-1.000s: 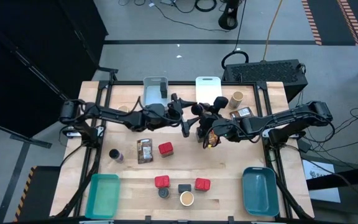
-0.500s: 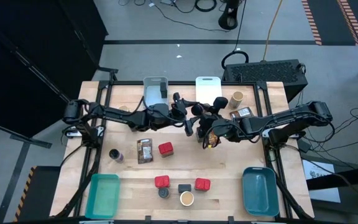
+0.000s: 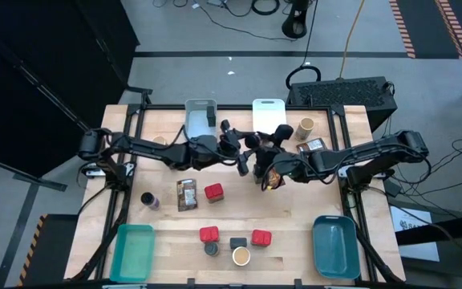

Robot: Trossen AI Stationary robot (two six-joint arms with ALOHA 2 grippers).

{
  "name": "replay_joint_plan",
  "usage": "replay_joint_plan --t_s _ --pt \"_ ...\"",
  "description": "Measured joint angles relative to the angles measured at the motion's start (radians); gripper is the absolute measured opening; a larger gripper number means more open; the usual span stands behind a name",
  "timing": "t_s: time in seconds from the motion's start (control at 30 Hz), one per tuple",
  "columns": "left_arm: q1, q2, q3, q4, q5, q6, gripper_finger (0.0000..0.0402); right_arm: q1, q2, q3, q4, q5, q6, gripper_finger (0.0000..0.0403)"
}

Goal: Sort spices by type
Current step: Put the black spice bottle into the gray bin

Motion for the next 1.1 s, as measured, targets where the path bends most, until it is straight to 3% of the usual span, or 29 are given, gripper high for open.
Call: replay_joint_plan --t_s 0.23,0.57,0.63,0.83,0.97,1.1 --pt "0.047 -0.133 -0.004 -0.283 -0.212 -0.025 0.0212 0.001 -0.054 0.001 -0.028 0.025 0.099 0.022" --pt "0.199 -0.338 -0.002 -0.787 -0.23 -0.275 0.0212 0.0 -0.13 -0.001 -0.187 0.012 0.306 0.0221" --pt "0.245 -0.359 -0.003 -0.867 -0.206 -0.319 0.0212 -0.001 -0.136 0.0 -0.198 0.011 0.318 0.0221" --pt "0.401 -0.352 -0.003 -0.947 0.017 -0.346 0.0212 -0.008 -0.138 -0.001 -0.207 0.006 0.331 0.0221" --pt "0.484 -0.33 -0.003 -0.958 0.051 -0.347 0.0212 -0.022 -0.138 -0.001 -0.223 -0.078 0.34 0.0222" --pt "0.543 -0.307 -0.003 -0.949 0.161 -0.346 0.0212 -0.041 -0.138 -0.001 -0.236 -0.116 0.34 0.0222"
